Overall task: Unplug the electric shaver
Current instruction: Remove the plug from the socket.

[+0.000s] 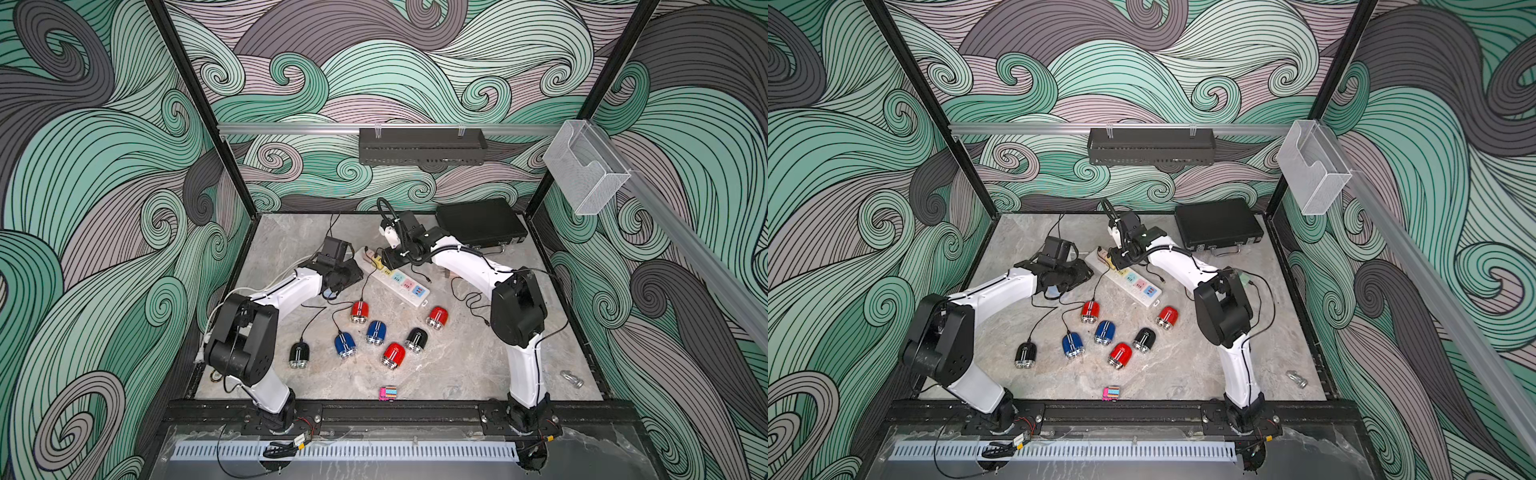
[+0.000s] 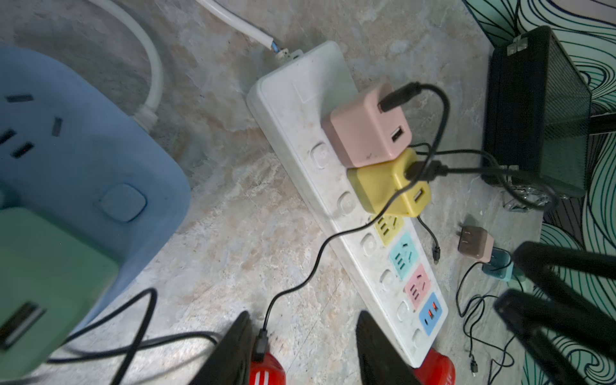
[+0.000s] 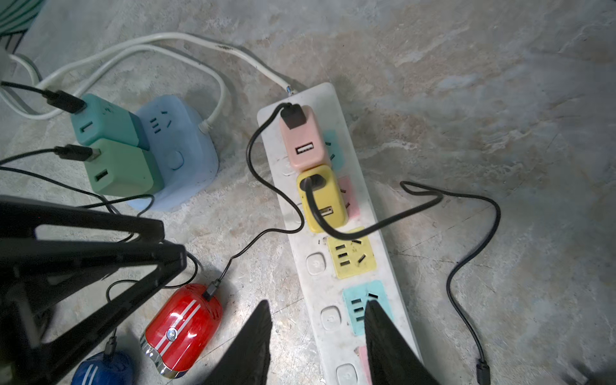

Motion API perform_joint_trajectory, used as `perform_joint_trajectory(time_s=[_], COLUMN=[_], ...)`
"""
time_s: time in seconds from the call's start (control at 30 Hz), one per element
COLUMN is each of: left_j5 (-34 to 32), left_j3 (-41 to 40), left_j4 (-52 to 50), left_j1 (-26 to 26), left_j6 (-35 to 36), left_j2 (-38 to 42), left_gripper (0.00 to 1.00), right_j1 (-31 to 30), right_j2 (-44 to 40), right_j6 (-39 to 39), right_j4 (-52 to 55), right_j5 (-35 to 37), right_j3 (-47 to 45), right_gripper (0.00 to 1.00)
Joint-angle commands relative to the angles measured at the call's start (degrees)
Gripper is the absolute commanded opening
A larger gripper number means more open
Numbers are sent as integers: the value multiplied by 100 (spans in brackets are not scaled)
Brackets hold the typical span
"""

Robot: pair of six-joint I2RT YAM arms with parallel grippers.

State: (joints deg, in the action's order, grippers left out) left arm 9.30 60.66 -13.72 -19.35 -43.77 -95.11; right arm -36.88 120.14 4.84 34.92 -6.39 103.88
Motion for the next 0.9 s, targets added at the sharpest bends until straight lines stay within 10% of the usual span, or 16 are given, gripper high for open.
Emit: perform_joint_trajectory(time_s=[0.0,0.87], left_j5=[350,397], left_j3=[332,1272], left_j4=[261,92], left_j1=[132,261], left_j6=[-110,-36], left_j2=[-283,-1587], left_gripper=[50,50], right_j1=[-6,104], right_j2=[238,1459], right_j6=[-189,-473], right_j4=[281,1011], right_j5=[119,3], right_j3=[286,1962], right_gripper=[47,52])
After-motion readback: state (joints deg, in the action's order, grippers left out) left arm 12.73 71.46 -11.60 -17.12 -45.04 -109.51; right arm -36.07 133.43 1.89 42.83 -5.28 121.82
